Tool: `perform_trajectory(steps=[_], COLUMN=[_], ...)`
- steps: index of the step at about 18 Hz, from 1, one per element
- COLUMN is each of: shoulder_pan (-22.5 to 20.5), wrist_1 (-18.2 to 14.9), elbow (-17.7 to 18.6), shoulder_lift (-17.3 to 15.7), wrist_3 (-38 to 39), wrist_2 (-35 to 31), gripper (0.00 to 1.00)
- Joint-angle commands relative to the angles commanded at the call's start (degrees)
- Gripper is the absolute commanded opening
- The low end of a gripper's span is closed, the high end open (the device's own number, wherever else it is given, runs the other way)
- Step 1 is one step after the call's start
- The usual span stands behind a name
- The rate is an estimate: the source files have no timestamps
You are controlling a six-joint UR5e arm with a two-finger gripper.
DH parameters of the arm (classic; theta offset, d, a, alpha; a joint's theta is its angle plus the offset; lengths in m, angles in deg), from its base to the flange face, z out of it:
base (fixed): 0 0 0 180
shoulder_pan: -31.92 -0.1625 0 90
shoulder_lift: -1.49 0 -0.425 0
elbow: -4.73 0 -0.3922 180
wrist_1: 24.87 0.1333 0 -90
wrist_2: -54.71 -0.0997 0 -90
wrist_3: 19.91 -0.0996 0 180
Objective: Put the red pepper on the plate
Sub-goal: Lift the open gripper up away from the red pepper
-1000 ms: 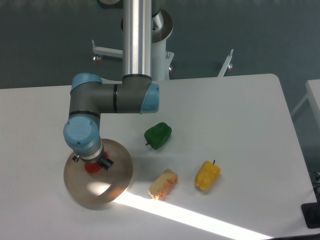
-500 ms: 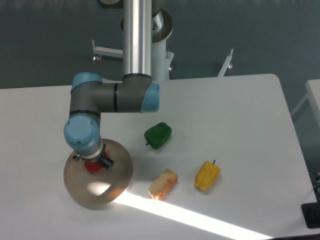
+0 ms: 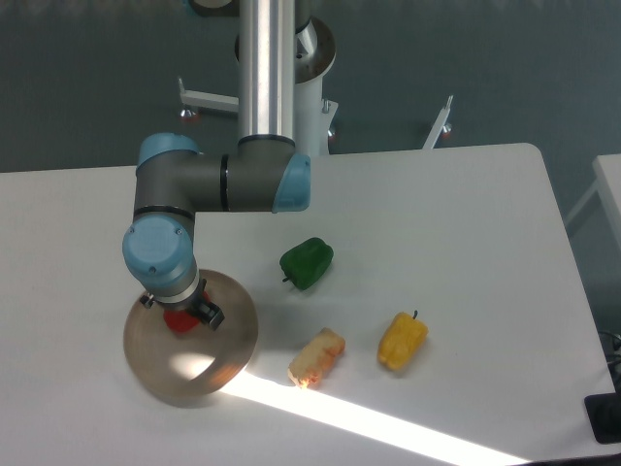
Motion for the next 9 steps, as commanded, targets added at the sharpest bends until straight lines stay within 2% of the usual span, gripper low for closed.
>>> perform_trajectory(steps=[4, 9], shoulder_pan=[-3.25, -10.72], wrist_1=[-2.38, -2.29], elbow=[-0.18, -0.35], shoulder_lift=[-2.38, -3.87], wrist_3=[-5.17, -15.46], wrist_2=[-0.52, -2.72], gripper=[0.99, 0.99])
